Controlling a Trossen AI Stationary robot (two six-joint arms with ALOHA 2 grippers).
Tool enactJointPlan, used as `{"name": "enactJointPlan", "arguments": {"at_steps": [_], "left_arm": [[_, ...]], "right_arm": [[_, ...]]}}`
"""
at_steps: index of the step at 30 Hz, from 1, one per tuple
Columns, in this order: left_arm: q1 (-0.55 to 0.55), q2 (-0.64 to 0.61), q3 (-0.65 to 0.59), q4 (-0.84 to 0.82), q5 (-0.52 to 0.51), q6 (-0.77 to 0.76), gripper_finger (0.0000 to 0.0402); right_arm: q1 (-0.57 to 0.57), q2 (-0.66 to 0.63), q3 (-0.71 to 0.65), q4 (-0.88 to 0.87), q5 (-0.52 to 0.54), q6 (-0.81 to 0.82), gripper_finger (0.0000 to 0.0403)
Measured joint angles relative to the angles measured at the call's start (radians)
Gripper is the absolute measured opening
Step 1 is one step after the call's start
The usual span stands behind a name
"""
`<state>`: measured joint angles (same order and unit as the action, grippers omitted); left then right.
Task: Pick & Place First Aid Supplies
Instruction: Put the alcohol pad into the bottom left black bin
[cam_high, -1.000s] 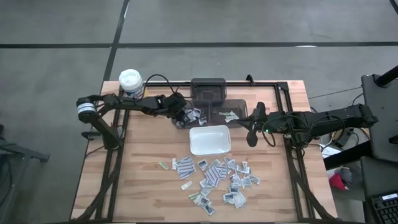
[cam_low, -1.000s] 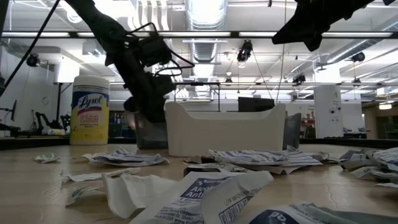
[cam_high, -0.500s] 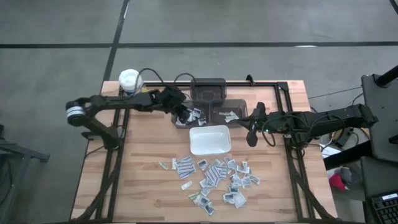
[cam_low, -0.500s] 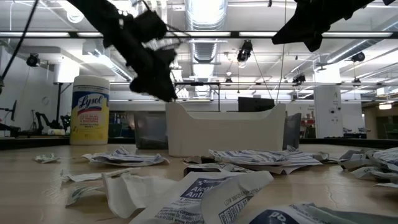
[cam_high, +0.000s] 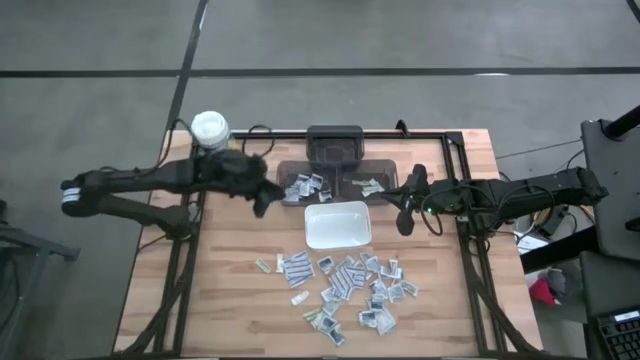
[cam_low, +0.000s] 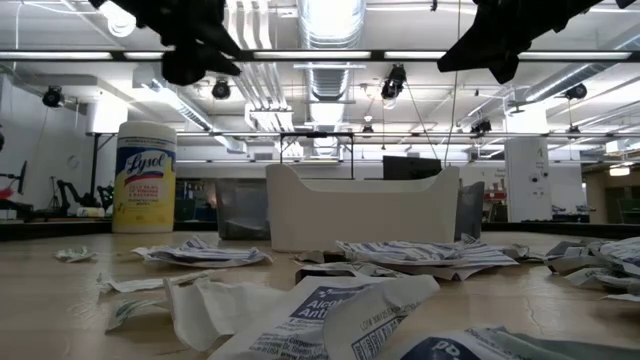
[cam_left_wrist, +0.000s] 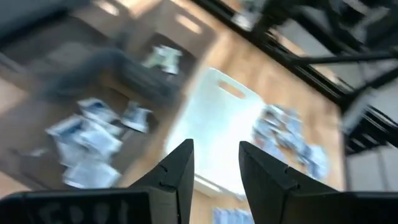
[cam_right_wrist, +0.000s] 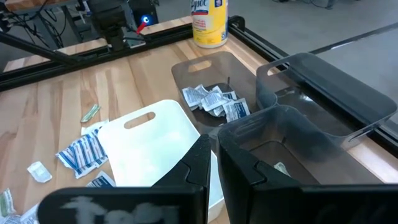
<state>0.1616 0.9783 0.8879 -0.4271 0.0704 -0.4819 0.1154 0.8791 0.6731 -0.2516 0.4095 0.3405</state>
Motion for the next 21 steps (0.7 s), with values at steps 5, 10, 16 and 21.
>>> {"name": "enactJointPlan", "arguments": {"at_steps": [5,10,16,21], "left_arm": [[-0.166,-0.052,-0.057,0.008,-0.001,-0.072,0.0119],[-0.338,-0.042,-0.118,0.031,-0.033,-0.128,0.0119],[-0.505,-0.005,-0.231,0.207,-0.106,-0.255,0.0119],[-0.591,0.012,-0.331,0.354,-0.14,-0.327,0.0119]], "right_arm": [[0.0,0.0,0.0,0.0,0.0,0.0,0.0027],[0.0,0.0,0.0,0.0,0.0,0.0,0.0027],[0.0,0.001,0.0,0.0,0.0,0.0,0.0027],[0.0,0.001,0.0,-0.001,-0.002,0.055,0.0027]]}}
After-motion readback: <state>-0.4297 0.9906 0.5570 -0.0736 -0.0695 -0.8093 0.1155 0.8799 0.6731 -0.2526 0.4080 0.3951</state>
